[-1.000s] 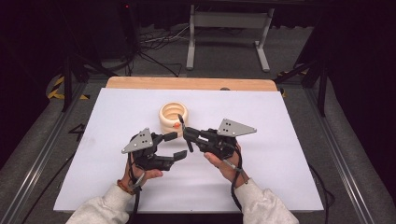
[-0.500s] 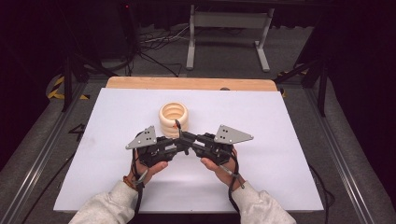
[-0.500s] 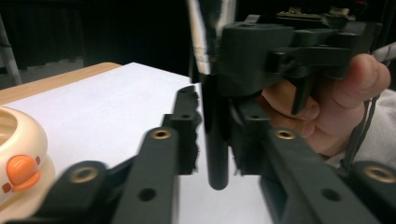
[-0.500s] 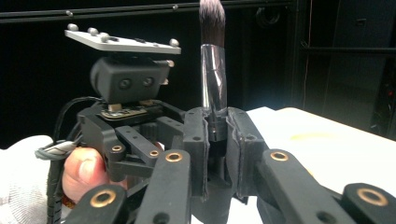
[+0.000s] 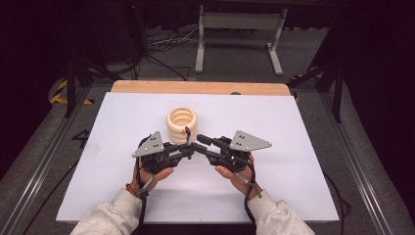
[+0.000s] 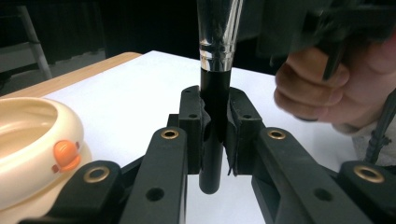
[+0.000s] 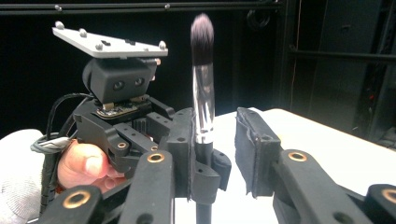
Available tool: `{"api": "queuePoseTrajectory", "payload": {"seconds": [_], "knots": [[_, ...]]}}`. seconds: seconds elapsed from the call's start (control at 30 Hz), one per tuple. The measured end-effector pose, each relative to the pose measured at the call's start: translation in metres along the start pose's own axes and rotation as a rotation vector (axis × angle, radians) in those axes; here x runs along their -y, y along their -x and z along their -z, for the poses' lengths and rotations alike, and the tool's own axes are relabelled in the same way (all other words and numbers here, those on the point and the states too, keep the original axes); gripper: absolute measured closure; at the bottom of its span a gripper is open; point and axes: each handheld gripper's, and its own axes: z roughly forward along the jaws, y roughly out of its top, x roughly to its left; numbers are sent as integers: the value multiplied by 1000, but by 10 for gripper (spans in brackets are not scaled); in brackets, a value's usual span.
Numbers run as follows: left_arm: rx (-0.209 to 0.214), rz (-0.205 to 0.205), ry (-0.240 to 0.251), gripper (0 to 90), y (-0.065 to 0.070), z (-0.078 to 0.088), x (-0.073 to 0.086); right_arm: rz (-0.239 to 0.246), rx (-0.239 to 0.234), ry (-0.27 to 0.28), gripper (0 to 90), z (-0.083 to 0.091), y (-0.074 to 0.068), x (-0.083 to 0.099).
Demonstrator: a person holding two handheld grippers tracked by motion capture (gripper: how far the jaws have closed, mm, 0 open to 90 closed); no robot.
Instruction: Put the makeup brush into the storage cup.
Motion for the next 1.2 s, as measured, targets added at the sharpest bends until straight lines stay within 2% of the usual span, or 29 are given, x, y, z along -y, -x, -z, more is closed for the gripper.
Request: {"api": "queuePoseTrajectory", "payload": {"seconds": [0.17,0.27,0.37,0.43,0.5,0.67,0.77,1.0,1.13,1.2], "knots": [[-23,-12,-14,792,-3,2,1,21,30,-10,629,5,1,-4],[-33,0,-20,792,-5,3,2,32,47,-17,572,8,1,-7],[-47,-10,-25,792,-7,4,3,57,70,-36,515,12,1,-8],[-58,-10,-30,792,-8,5,3,84,109,-53,451,20,2,-8],[-58,-9,-27,792,-8,5,3,93,120,-54,430,22,3,-8],[-72,-25,-31,792,-9,8,1,154,196,-100,353,38,5,-7],[-79,-17,-20,792,-10,11,0,175,233,-116,312,50,9,-3],[-98,-20,2,792,-14,17,-4,201,307,-142,210,72,16,2],[-109,-23,16,792,-16,21,-8,201,339,-159,172,82,19,6],[-114,-25,24,792,-18,24,-10,204,362,-182,141,90,22,11]]}}
